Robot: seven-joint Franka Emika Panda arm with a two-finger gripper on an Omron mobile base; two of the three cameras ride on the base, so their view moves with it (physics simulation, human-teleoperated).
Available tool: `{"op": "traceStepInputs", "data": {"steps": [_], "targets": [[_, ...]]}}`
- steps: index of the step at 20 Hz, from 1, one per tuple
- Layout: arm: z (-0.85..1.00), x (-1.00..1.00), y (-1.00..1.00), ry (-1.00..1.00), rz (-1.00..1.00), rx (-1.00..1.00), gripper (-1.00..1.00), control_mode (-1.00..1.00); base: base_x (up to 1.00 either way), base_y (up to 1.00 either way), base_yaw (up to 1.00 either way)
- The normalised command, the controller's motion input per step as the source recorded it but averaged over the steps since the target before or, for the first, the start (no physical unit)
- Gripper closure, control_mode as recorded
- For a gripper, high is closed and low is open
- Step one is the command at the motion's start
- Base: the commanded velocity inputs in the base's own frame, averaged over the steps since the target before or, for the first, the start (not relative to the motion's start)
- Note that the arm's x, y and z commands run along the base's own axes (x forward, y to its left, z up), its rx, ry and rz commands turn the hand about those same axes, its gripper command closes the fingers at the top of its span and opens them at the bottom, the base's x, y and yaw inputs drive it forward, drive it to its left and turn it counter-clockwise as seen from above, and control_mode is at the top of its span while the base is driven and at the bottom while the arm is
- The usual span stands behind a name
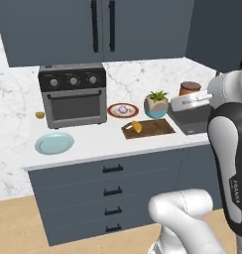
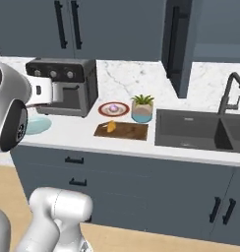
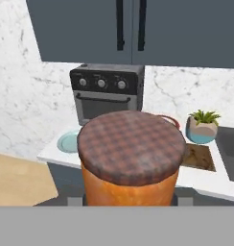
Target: From the different types of pastries on the counter, select a croissant and place it on the cutting board. Then retrieve a jar of jam from the cabinet and place it alongside the croissant on the cutting board.
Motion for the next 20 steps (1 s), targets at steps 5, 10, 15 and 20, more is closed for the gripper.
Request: {"op": "traceStepInputs", "data": {"steps": [5,10,15,20], "targets": [[0.0,0.0,0.0,0.0,0.0,0.0,1.0,1.0,0.9,-0.45,0.08],[0.0,0.0,0.0,0.0,0.0,0.0,1.0,1.0,0.94,-0.04,0.02],[0.0,0.0,0.0,0.0,0.0,0.0,1.0,1.0,1.0,0.12,0.0],[0.0,0.0,0.0,0.0,0.0,0.0,1.0,1.0,0.98,0.14,0.0]]}}
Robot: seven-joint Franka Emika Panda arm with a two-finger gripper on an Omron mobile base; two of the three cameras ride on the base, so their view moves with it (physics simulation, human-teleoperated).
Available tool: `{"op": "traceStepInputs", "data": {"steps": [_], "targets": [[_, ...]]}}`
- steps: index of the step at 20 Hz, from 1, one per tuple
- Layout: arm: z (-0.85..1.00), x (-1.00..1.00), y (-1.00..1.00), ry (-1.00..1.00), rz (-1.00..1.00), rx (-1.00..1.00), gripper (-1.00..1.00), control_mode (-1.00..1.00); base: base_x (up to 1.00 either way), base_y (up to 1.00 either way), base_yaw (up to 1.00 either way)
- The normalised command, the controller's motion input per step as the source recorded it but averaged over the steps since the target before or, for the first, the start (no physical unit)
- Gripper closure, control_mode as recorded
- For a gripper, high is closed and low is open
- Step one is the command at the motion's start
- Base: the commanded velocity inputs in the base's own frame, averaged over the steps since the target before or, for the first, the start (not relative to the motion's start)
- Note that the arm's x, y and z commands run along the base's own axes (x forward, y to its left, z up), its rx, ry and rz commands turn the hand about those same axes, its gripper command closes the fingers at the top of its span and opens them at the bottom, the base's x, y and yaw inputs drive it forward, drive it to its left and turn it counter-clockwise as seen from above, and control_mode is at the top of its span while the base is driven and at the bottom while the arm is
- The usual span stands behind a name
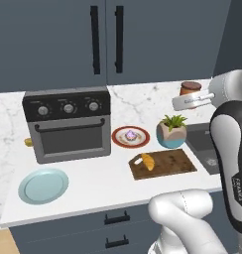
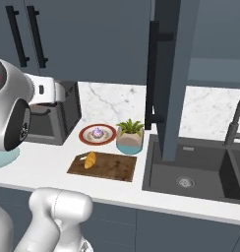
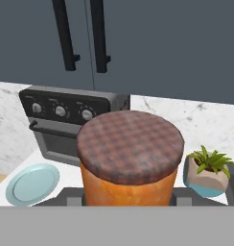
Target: From the different types of pastries on the counter, select a croissant and place it on the cutting board. Then retrieve a jar of jam from the cabinet and place it alongside the croissant on the cutting board.
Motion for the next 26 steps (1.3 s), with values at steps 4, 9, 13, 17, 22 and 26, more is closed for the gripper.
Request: {"op": "traceStepInputs", "data": {"steps": [4,9,13,17,22,26], "targets": [[0.0,0.0,0.0,0.0,0.0,0.0,1.0,1.0,0.66,0.12,0.0],[0.0,0.0,0.0,0.0,0.0,0.0,1.0,1.0,0.5,0.03,0.0],[-0.2,0.09,0.08,0.01,0.0,0.0,1.0,-1.0,0.09,0.01,0.0],[-0.52,0.0,0.1,0.03,0.0,0.0,1.0,-1.0,0.0,0.0,0.0],[-0.4,0.0,0.0,0.01,0.0,0.0,1.0,-1.0,0.0,0.0,0.0],[-0.25,0.0,0.0,0.03,0.0,0.0,1.0,-1.0,0.0,0.0,0.0]]}}
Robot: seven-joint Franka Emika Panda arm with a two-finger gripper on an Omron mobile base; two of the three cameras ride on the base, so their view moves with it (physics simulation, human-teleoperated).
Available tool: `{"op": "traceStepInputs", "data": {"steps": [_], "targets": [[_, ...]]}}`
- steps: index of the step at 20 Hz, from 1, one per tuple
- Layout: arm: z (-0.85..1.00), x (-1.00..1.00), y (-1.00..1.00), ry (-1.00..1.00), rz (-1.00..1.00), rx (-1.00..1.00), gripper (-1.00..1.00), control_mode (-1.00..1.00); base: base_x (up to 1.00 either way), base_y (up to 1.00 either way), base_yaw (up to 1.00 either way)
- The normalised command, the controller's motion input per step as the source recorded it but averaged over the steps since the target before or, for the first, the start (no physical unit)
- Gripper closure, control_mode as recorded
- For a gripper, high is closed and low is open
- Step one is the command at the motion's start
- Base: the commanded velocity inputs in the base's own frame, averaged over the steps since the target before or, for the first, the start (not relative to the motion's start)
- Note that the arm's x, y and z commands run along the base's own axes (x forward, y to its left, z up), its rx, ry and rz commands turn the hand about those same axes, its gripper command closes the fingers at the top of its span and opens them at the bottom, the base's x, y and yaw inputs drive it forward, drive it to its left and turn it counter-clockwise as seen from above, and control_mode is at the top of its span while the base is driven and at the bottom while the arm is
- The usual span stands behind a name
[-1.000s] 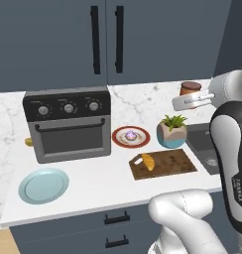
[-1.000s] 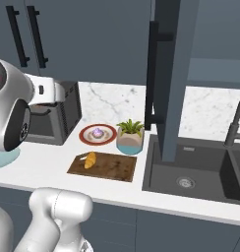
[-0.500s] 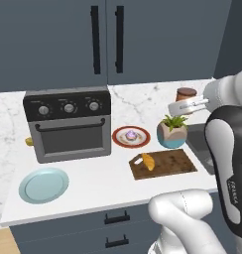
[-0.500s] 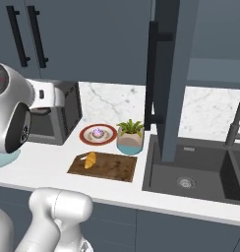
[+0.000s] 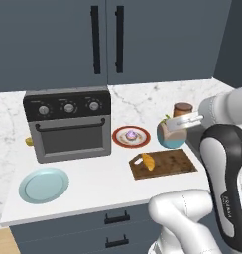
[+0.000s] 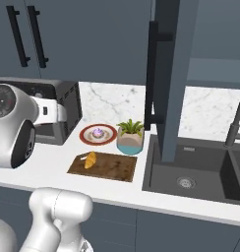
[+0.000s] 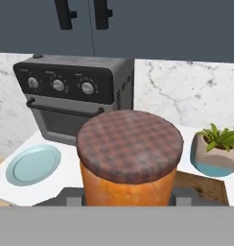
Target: From the different types of pastries on the counter, select a croissant and place it on the cutting board. Then retrieve a jar of jam from the cabinet and place it alongside the croissant on the cutting board.
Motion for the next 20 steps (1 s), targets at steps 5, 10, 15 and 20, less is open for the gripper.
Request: {"op": "traceStepInputs", "data": {"steps": [5,10,15,20], "targets": [[-0.16,-0.02,-0.2,0.03,0.09,0.0,1.0,-1.0,0.0,0.0,0.0],[-0.36,0.0,-0.15,0.07,0.25,0.0,1.0,-1.0,0.0,0.0,0.0],[-0.68,0.0,0.25,0.03,0.13,0.0,1.0,-1.0,0.0,0.0,0.0],[-0.63,0.0,0.18,0.01,0.14,0.0,1.0,-1.0,0.0,0.0,0.0]]}}
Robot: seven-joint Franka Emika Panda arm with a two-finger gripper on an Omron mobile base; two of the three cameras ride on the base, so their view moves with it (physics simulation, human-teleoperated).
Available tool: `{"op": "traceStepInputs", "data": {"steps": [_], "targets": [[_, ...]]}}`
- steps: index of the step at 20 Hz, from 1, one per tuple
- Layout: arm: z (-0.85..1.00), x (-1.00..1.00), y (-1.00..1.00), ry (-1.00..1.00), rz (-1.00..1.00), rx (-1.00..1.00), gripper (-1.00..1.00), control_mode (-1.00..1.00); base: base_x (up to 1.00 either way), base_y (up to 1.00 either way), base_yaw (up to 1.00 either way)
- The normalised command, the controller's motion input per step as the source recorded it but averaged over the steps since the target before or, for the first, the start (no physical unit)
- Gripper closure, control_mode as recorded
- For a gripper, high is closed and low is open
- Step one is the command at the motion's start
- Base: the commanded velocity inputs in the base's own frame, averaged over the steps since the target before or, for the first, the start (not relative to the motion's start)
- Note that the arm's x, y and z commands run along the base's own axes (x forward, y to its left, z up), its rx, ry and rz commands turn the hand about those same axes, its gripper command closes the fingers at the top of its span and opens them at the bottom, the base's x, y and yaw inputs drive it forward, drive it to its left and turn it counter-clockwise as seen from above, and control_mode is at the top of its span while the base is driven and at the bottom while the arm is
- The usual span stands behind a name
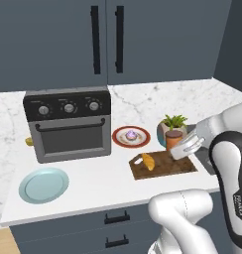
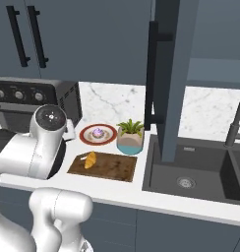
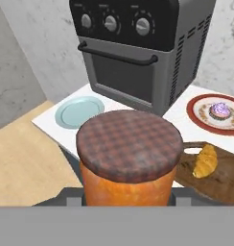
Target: From the different types of pastries on the counter, select a croissant and place it on the cutting board. Then retrieve a jar of jam from the cabinet and place it alongside the croissant on the cutting board.
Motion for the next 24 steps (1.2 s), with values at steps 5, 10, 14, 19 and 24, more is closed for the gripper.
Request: {"op": "traceStepInputs", "data": {"steps": [5,10,14,19,24], "targets": [[-0.27,0.0,-0.12,0.0,0.27,0.0,1.0,-1.0,0.0,0.0,0.0],[-0.36,0.01,-0.08,0.0,0.32,0.0,1.0,-1.0,0.0,0.0,0.0],[-0.53,0.18,0.06,0.0,0.22,0.0,1.0,-1.0,0.0,0.0,0.0],[-0.13,0.36,-0.31,0.0,0.23,0.02,1.0,-1.0,0.0,0.0,0.0],[0.05,0.31,-0.38,0.0,0.08,0.06,1.0,-1.0,0.0,0.0,0.0]]}}
